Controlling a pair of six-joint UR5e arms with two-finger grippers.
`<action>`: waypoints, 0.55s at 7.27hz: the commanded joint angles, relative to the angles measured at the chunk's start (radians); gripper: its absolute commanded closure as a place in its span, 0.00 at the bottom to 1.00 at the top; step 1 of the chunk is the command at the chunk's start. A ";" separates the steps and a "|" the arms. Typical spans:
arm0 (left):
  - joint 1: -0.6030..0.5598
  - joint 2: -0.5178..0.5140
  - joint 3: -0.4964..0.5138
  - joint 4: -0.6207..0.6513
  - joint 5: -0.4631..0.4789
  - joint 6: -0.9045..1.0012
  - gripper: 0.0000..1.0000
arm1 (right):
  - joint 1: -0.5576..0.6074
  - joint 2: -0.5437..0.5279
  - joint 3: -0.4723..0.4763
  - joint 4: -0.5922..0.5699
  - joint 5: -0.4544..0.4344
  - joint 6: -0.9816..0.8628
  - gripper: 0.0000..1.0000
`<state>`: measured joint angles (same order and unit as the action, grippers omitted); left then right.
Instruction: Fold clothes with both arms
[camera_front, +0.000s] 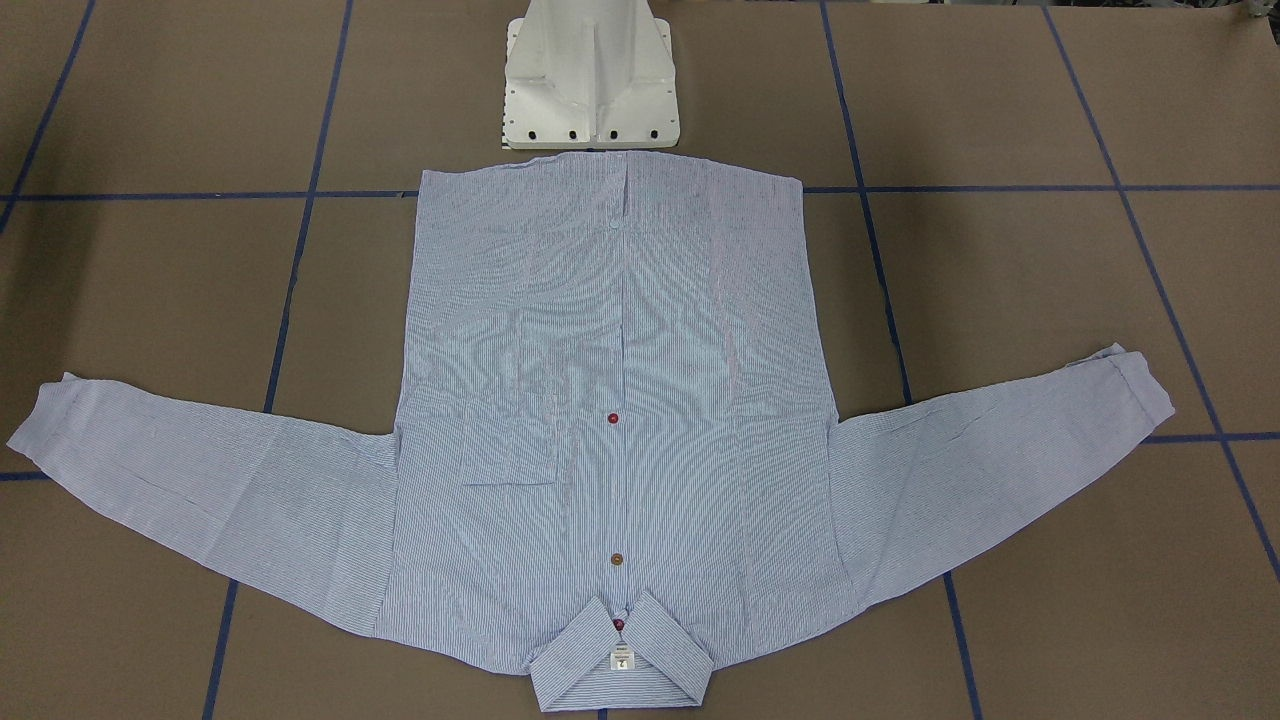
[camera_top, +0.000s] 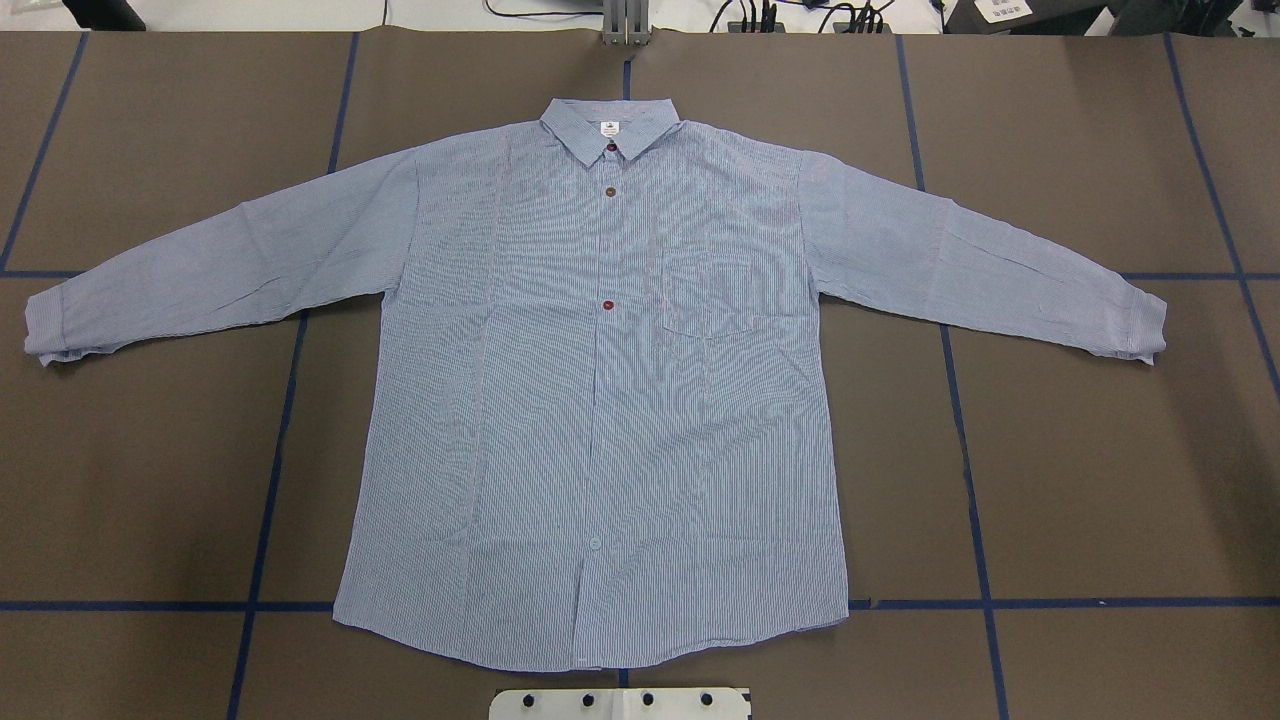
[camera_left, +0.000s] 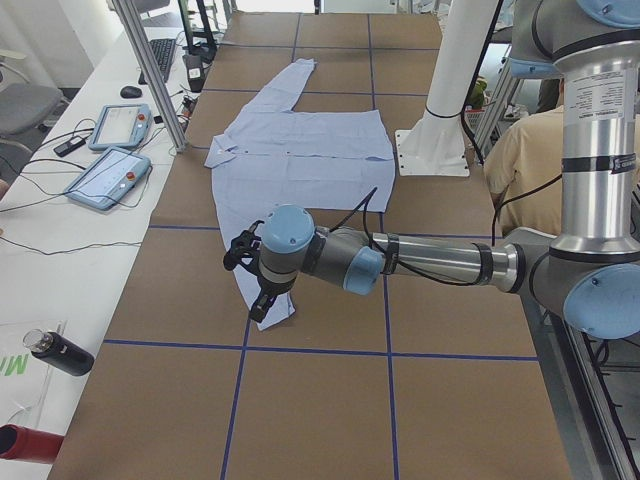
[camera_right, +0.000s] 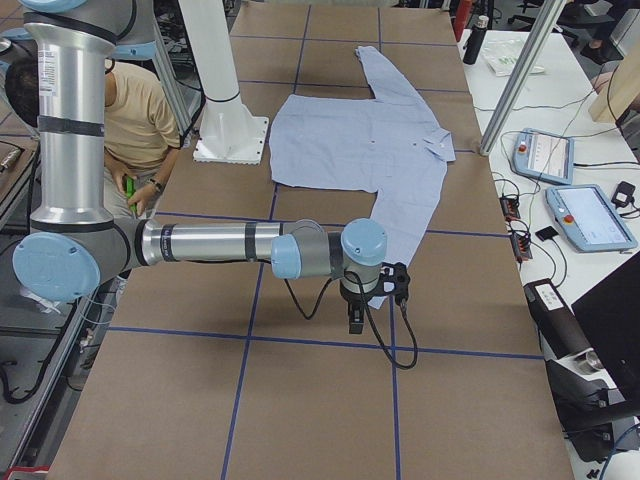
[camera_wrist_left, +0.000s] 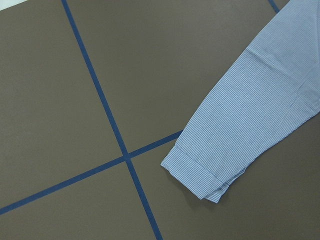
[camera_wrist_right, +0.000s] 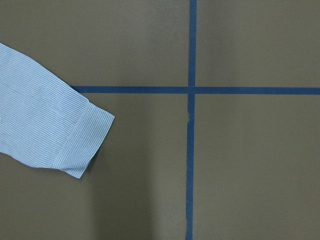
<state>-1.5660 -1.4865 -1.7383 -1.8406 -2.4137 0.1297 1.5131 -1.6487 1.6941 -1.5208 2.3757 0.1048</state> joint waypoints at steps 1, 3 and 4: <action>-0.002 0.000 -0.035 0.007 0.049 -0.059 0.01 | -0.001 -0.005 0.010 -0.001 0.017 0.001 0.00; -0.002 0.006 -0.021 -0.005 0.044 -0.061 0.01 | -0.004 -0.006 0.005 -0.001 0.039 0.012 0.00; -0.002 0.006 -0.038 -0.006 0.041 -0.059 0.01 | -0.016 -0.003 0.006 0.001 0.063 0.010 0.00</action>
<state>-1.5676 -1.4808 -1.7644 -1.8437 -2.3709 0.0720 1.5075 -1.6541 1.6985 -1.5214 2.4140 0.1147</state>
